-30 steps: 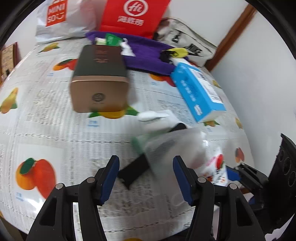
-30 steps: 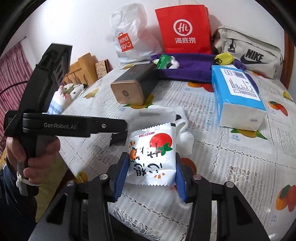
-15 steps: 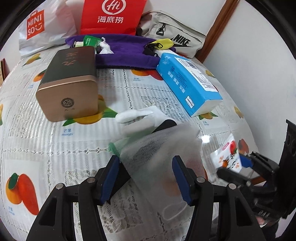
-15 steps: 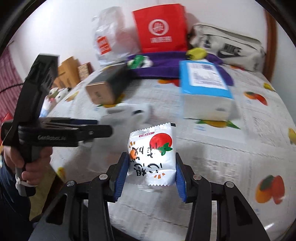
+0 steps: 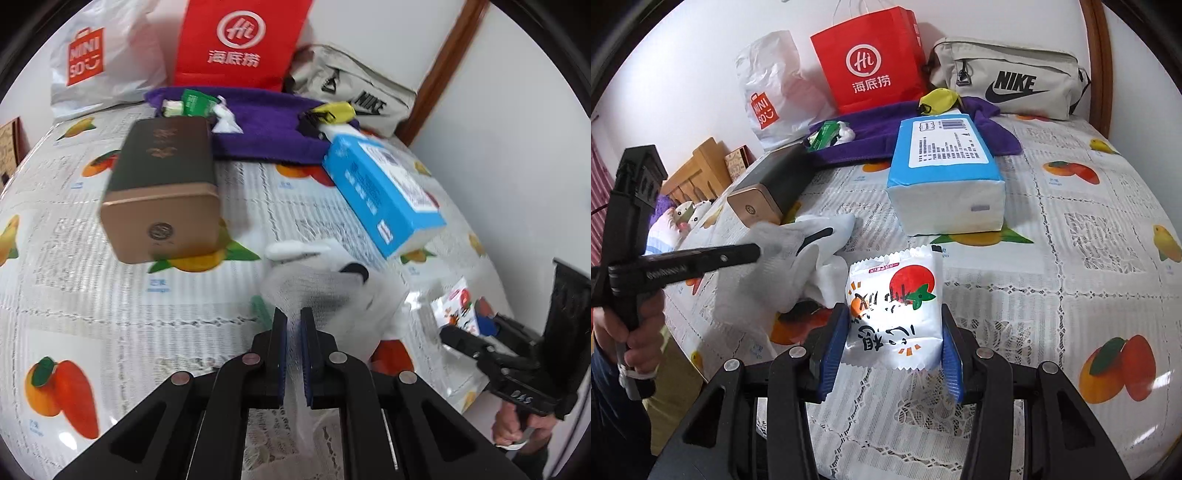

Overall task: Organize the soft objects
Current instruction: 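Grasp the clear plastic bag with the left tool while the right tool holds the snack packet, then carry the clear bag and snack packet with both tools over the purple towel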

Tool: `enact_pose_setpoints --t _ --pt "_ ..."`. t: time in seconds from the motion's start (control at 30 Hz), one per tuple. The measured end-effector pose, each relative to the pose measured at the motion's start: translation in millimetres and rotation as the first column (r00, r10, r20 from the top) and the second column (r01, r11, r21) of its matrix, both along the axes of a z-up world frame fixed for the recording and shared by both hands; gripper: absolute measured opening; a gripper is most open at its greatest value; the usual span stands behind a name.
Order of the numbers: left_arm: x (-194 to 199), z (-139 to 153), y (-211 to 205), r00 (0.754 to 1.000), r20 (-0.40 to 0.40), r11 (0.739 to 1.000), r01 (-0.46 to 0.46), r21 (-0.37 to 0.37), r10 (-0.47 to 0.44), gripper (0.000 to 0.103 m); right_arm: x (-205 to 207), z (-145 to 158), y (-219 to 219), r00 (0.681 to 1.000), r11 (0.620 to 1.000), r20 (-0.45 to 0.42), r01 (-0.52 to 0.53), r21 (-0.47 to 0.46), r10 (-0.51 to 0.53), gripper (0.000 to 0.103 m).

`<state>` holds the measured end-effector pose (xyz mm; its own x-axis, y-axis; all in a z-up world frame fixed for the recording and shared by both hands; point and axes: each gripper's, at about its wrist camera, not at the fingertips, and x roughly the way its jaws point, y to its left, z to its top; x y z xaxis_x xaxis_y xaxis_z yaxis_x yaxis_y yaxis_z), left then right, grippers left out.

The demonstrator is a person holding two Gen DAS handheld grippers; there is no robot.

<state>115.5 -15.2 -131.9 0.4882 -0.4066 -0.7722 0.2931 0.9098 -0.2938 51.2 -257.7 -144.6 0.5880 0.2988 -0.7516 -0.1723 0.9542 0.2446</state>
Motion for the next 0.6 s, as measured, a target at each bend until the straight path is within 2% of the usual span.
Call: enact_pose_setpoints --t 0.2,0.27,0.37,0.4,0.47,0.53,0.6 --pt "4.0 6.8 38.9 0.993 0.007 0.991 -0.115 0.071 0.115 0.007 4.0 0.2 -3.2 1.0 1.0 -0.002 0.007 -0.002 -0.007 0.047" --pt "7.5 1.4 54.7 0.985 -0.001 0.976 -0.173 0.128 0.175 0.007 6.6 -0.2 -5.3 1.0 1.0 -0.006 0.02 -0.006 -0.021 0.047" --pt "9.8 -8.4 66.2 0.979 -0.012 0.959 -0.199 0.202 0.205 0.007 9.8 -1.6 -8.8 0.999 0.999 -0.013 0.035 -0.014 -0.035 0.047" --pt "10.3 -11.5 68.8 0.976 -0.019 0.957 -0.207 0.205 0.215 0.008 11.1 -2.5 -9.9 0.999 0.999 -0.018 0.038 -0.017 -0.039 0.047" --pt "10.8 -17.0 72.1 0.975 -0.045 0.96 -0.207 0.19 0.219 0.018 13.8 -4.2 -11.4 0.998 0.999 -0.029 0.046 -0.024 -0.047 0.047" --pt "10.2 -17.9 71.1 0.975 -0.05 0.963 -0.206 0.174 0.218 0.046 15.8 -5.4 -12.5 0.998 0.998 -0.035 0.05 -0.03 -0.051 0.047" --pt "10.4 -17.3 66.2 0.977 -0.049 0.968 -0.199 0.154 0.208 0.057 17.1 -5.8 -13.5 0.998 0.998 -0.037 0.051 -0.034 -0.052 0.047"
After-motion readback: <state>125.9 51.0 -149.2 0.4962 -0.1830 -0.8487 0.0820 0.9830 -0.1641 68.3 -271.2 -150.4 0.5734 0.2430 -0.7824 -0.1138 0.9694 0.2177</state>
